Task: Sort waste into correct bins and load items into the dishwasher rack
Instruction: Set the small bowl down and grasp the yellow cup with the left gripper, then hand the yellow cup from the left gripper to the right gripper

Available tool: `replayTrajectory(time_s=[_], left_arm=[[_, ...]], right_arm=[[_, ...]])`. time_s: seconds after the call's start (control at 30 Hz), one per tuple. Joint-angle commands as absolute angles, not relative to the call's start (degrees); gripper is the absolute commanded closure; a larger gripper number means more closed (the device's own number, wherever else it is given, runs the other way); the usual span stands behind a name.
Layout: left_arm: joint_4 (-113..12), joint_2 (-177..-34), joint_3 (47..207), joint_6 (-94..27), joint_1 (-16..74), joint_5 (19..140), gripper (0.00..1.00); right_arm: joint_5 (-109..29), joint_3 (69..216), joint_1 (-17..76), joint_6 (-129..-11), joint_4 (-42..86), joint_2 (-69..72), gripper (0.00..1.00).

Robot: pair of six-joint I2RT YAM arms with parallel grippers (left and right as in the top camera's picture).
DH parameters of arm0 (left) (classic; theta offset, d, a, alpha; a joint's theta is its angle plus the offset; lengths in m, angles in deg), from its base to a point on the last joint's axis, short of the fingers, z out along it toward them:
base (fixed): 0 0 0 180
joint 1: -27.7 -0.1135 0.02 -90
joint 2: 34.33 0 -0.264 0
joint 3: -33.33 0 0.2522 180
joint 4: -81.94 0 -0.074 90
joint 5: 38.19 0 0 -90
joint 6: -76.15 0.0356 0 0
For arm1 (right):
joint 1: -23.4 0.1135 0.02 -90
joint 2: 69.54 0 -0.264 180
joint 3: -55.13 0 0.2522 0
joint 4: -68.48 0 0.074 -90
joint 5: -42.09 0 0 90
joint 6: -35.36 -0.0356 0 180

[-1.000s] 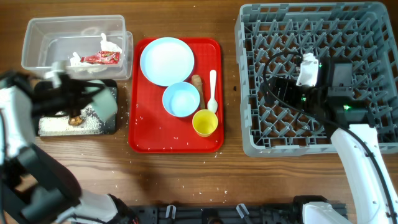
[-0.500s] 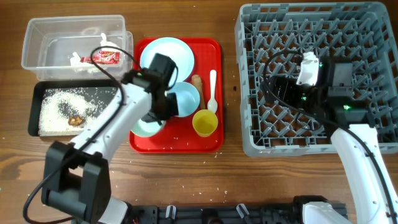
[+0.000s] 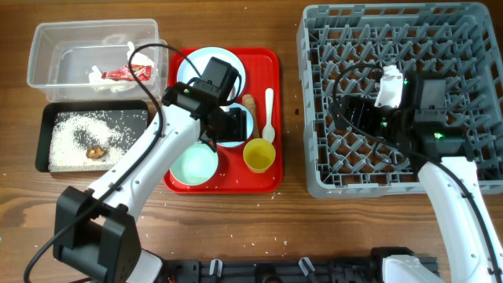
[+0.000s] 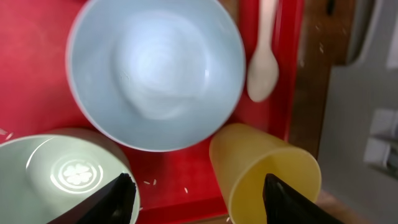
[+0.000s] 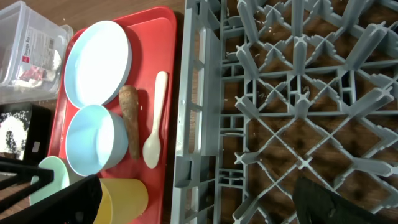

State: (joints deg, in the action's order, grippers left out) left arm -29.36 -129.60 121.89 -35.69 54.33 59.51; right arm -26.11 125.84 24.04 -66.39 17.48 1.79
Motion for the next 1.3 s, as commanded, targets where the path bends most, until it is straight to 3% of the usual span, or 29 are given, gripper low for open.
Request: replayTrajectory(time_s=[0.0,0.1,0.3,0.33,0.47,0.73,0.8,0.93,1.17,1.23,1.27], left_arm=[[-29.8,-131.7,121.0,-25.7,55.9,64.6,0.36],[-29.4,-136.2,120.2,-24.7,58.2,64.7,0.43],[-29.7,-138.8,120.2,-24.8,60.1,64.2,0.93],[-29.7,-138.8,120.2,-24.9,60.1,64.2,0.96],[-28.9,-136.8,122.0,-28.0,58.0,71.1,0.96],[-41.7,-129.7,124.1,-27.7,38.4,127.8,0.96],[-44.6,-129.7,124.1,-28.9,37.0,134.7,0.96],[-48.6,-129.7,124.1,-29.3,37.0,142.0,0.96],[-47.1,-129.7,124.1,-30.6,39.6,142.2,0.96],[-47.0,-129.7,124.1,-30.8,41.1,142.2,0.96],[-47.0,-129.7,124.1,-30.9,41.7,142.2,0.96]], right_arm=[[-26.5,126.7,24.2,-66.7,17.6,2.3,0.0],[-26.5,126.7,24.2,-66.7,17.6,2.3,0.0],[-26.5,126.7,24.2,-66.7,17.6,2.3,0.0],[-26.5,126.7,24.2,-66.7,17.6,2.3,0.0],[-19.4,126.7,24.2,-66.7,18.0,2.3,0.0],[17.4,126.7,24.2,-65.1,34.5,2.3,0.0],[23.0,126.7,24.3,-65.3,39.7,2.3,0.0],[24.0,126.7,31.0,-66.8,49.3,2.3,0.0],[16.7,126.7,37.1,-68.8,55.7,2.4,0.01],[15.1,126.7,38.6,-68.8,56.6,2.4,0.07],[14.9,126.7,39.3,-68.7,57.1,2.6,0.16]])
